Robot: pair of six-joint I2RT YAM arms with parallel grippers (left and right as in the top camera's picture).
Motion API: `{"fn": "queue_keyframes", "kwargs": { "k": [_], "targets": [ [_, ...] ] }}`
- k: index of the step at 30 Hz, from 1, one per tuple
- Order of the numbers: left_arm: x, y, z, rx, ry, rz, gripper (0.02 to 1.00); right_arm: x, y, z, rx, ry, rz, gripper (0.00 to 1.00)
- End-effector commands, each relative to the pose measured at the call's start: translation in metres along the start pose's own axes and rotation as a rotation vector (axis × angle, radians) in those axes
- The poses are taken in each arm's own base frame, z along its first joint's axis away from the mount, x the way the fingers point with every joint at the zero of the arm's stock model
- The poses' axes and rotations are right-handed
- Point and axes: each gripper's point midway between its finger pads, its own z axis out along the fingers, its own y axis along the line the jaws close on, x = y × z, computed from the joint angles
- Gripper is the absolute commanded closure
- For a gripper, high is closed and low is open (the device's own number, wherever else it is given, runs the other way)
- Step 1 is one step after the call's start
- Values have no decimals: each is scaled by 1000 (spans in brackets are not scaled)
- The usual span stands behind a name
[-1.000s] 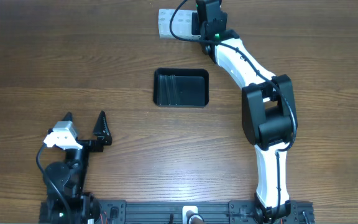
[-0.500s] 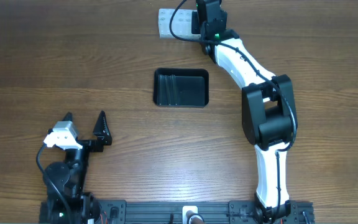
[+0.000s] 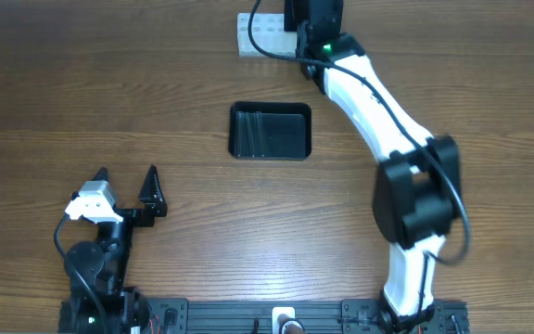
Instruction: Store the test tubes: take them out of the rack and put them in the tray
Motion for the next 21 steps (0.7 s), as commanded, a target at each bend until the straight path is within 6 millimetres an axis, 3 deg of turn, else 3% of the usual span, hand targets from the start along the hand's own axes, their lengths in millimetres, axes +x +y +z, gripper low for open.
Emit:
{"fn": "queue_keyframes", "kwargs": {
  "k": [1,3,5,8,10,13,17,21],
  "targets": [
    [2,-1,0,8,3,-12,18,-73,-2,-72,-19,-127,37,904],
    [2,-1,0,8,3,-12,18,-75,-2,-91,-28,-100,47,904],
    [2,-1,0,8,3,-12,18,-62,-1,-106,-38,-27,76,906],
    [2,-1,0,8,3,-12,18,-25,9,-116,-91,137,100,904],
    [2,-1,0,8,3,-12,18,12,20,-119,-148,291,108,915],
    [2,-1,0,8,3,-12,20,64,29,-116,-181,477,96,936],
    [2,-1,0,8,3,-12,18,125,41,-95,-191,641,99,943],
    [2,-1,0,8,3,-12,23,170,51,-79,-204,748,87,947]
  ]
}}
